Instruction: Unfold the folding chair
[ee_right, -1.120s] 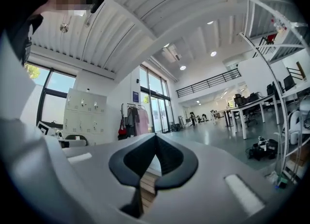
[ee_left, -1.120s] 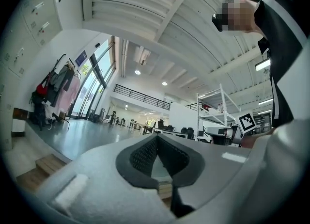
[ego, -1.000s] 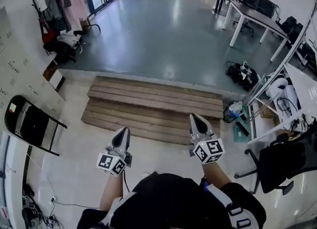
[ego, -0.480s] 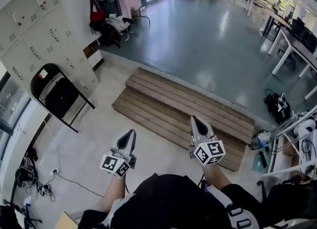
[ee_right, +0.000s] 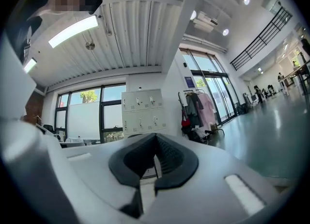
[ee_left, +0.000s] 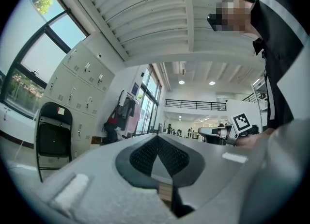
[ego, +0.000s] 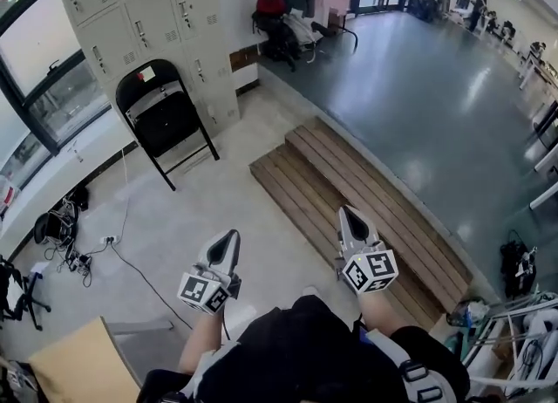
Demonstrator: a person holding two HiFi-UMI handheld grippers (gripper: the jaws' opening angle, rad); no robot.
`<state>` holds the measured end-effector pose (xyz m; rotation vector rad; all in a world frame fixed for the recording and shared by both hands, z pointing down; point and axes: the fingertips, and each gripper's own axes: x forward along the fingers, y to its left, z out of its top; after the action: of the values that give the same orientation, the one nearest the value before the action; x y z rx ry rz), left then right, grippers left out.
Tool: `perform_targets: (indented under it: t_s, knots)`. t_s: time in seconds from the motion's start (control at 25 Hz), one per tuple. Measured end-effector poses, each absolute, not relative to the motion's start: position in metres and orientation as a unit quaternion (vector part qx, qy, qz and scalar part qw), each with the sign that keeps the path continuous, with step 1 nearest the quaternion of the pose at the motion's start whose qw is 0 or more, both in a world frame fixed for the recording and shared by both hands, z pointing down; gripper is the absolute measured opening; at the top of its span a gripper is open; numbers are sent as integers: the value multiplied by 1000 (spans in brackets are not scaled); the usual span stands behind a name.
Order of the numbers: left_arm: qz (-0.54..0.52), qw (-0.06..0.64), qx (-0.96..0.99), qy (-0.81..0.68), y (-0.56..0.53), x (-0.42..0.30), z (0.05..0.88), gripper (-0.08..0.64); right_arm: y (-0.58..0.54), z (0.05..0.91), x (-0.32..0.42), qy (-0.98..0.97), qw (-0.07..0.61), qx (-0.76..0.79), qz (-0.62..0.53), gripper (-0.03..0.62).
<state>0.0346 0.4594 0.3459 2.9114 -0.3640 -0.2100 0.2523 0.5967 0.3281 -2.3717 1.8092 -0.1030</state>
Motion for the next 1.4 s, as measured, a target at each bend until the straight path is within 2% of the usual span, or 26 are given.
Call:
perform_targets:
  t_s: [0.36, 1.0, 1.4]
  knots:
    - [-97, 107, 961, -234, 437, 42, 338, -2, 536, 313, 296, 677, 70, -732, -26, 5]
    - [-93, 66, 900, -420, 422, 13, 337, -2, 447, 336, 294, 791, 86, -602, -75, 5]
    - [-78, 79, 873, -474, 427, -20, 352, -2, 412, 350, 267, 815, 91, -562, -103, 5]
